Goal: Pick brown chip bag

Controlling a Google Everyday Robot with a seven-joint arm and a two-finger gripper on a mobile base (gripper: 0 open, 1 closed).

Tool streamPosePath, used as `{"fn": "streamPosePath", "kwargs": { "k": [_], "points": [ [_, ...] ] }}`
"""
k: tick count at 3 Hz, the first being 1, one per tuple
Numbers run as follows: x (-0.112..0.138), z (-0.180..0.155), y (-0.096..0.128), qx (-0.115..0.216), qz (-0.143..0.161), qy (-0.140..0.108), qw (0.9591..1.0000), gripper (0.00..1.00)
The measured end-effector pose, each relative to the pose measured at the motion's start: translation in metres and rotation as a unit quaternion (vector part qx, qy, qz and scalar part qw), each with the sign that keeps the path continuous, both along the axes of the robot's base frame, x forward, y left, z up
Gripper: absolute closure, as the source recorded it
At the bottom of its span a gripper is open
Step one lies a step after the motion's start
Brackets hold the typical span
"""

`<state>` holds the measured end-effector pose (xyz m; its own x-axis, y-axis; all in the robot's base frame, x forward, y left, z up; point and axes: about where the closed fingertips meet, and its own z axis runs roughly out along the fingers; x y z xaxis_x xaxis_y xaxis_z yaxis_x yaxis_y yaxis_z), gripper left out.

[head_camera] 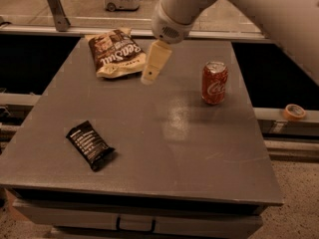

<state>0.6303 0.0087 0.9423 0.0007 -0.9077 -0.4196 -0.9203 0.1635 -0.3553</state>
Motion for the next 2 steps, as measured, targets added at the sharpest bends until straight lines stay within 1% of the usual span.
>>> {"fn": "streamPosePath", "kwargs": {
  "k": [1,2],
  "points": [
    [0.058,-0.028,0.028,0.01,-0.014,0.012,0.9998,0.0],
    [0.102,-0.058,0.042,0.031,-0.043,0.034,0.998,0.0]
  ]
}}
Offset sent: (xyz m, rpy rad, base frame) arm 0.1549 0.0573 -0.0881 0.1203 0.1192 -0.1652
